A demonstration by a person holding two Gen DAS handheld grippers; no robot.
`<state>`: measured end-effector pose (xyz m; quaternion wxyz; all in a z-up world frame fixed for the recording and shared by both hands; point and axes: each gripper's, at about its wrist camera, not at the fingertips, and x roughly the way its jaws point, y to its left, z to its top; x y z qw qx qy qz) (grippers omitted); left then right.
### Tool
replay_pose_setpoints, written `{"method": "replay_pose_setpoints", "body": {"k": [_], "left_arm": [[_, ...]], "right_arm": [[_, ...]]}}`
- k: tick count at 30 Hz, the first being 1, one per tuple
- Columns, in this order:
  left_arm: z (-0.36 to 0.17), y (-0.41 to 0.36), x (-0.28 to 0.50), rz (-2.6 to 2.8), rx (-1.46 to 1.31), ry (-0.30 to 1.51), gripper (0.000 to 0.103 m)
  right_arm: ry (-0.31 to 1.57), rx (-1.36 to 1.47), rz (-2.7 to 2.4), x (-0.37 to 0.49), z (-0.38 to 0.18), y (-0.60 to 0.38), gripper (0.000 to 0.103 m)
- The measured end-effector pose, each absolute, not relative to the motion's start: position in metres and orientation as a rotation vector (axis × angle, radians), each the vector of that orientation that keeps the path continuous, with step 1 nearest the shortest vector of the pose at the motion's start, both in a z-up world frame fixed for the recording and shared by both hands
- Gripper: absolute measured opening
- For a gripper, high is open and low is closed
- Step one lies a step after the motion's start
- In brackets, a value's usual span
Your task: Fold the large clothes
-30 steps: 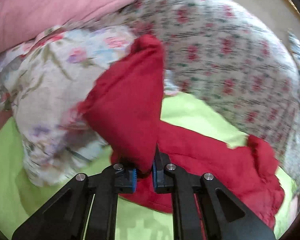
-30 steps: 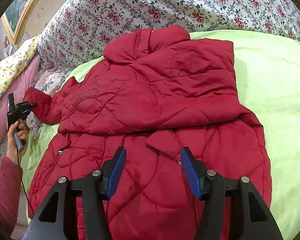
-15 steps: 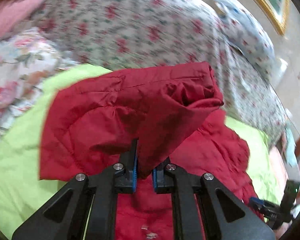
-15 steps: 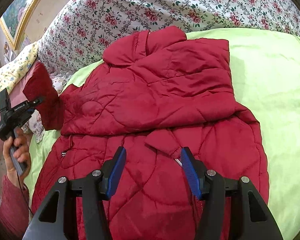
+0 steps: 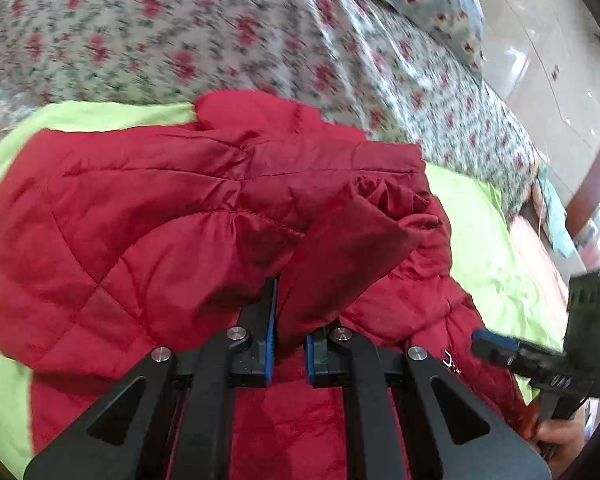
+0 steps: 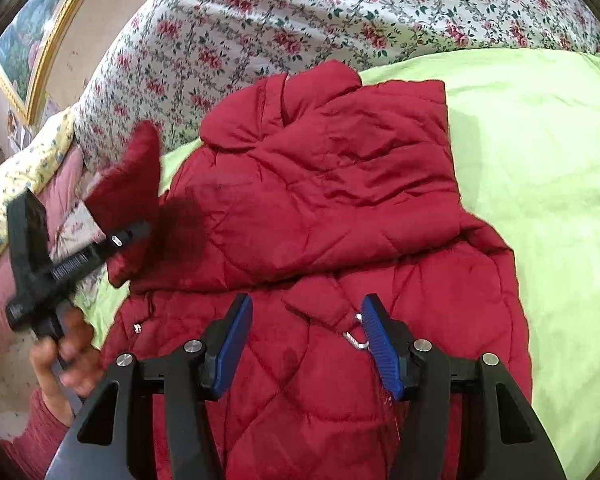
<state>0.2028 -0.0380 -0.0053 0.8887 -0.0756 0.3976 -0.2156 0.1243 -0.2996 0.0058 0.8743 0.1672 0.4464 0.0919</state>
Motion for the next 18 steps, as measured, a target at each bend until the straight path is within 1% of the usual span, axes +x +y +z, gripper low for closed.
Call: {"method": "replay_pose_setpoints", "body": {"k": [4, 10, 17, 18], "left_arm": [[-0.021, -0.065, 0.205, -0.470, -0.131, 0.865, 0.009], [-0.026, -0.099, 0.200, -0.520, -0.096, 0.871, 0.009], [-0.034, -0.123, 0.199, -0.523, -0.060, 0.877, 0.009], [-0.035, -0.125, 0.199, -0.521, -0.057, 0.879, 0.009]], "right_arm": [[0.900, 0.399, 0.196, 0.134, 0.015, -0.309, 0.060], [0.867, 0.494, 0.221, 0.159, 0.022, -0.321, 0.060], [0.852, 0.707, 0.264, 0.192, 0.006, -0.336, 0.060], [0.855, 0.730, 0.268, 0.195, 0.002, -0.337, 0.057]]}}
